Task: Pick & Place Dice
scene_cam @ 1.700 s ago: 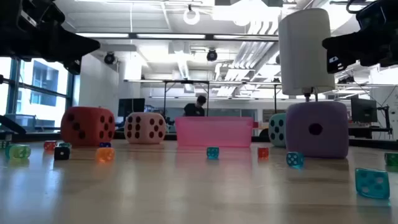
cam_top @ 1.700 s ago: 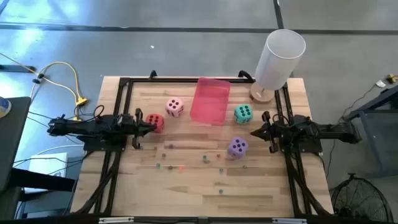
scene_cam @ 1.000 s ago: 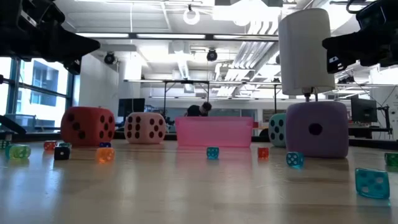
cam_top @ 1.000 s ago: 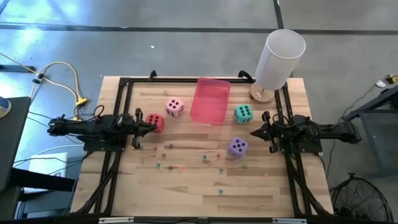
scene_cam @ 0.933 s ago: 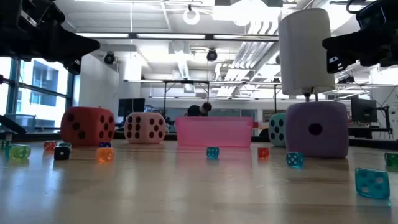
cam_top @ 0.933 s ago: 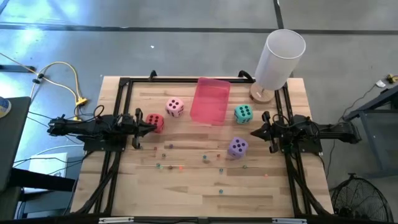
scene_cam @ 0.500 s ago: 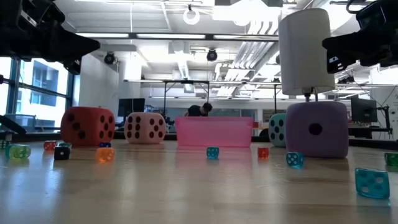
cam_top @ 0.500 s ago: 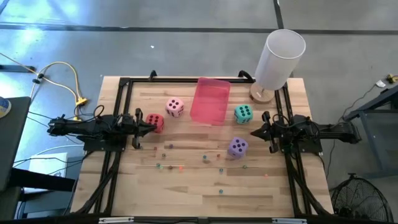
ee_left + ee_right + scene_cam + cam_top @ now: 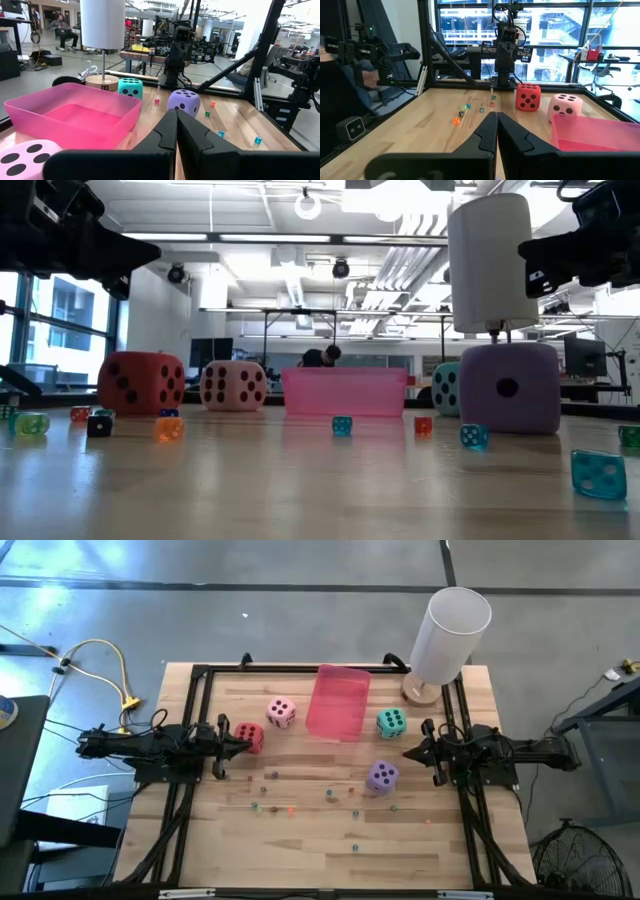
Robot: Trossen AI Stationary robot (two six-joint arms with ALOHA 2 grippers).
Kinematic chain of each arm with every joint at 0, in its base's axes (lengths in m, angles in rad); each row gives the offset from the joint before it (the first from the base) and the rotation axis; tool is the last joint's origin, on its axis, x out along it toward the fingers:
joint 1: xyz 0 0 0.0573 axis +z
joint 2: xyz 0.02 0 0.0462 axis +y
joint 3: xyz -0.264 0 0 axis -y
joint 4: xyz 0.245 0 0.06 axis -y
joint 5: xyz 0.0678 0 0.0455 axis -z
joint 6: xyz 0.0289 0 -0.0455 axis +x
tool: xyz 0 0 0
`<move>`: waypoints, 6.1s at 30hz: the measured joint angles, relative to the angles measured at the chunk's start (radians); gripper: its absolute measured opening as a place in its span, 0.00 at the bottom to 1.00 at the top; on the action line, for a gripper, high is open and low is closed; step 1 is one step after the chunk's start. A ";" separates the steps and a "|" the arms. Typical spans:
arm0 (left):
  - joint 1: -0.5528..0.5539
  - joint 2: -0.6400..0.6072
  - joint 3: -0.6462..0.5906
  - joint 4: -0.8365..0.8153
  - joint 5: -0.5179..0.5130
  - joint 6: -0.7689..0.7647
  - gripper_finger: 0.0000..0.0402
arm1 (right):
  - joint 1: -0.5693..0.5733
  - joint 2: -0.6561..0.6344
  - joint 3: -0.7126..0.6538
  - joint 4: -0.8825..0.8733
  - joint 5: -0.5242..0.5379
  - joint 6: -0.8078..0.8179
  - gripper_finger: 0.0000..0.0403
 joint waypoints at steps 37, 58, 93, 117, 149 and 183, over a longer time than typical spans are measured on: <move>0.000 0.008 0.000 0.117 -0.021 0.033 0.00 | 0.000 0.000 0.000 0.032 0.024 0.104 0.01; 0.089 0.133 0.000 0.286 -0.107 -0.498 0.00 | -0.009 0.065 0.000 0.068 0.351 0.288 0.01; -0.115 0.506 0.217 0.476 0.021 0.114 0.12 | 0.403 1.005 0.624 -0.128 0.643 0.232 0.31; -0.271 0.798 0.218 0.568 0.023 -0.024 0.27 | 0.407 1.753 0.749 0.367 0.646 0.207 0.51; -0.263 1.012 0.219 0.838 0.022 -0.027 0.27 | 0.305 1.934 0.757 0.484 0.444 0.289 0.51; -0.221 1.012 0.219 0.839 0.025 -0.076 0.27 | 0.219 1.863 0.754 0.360 0.398 0.069 0.07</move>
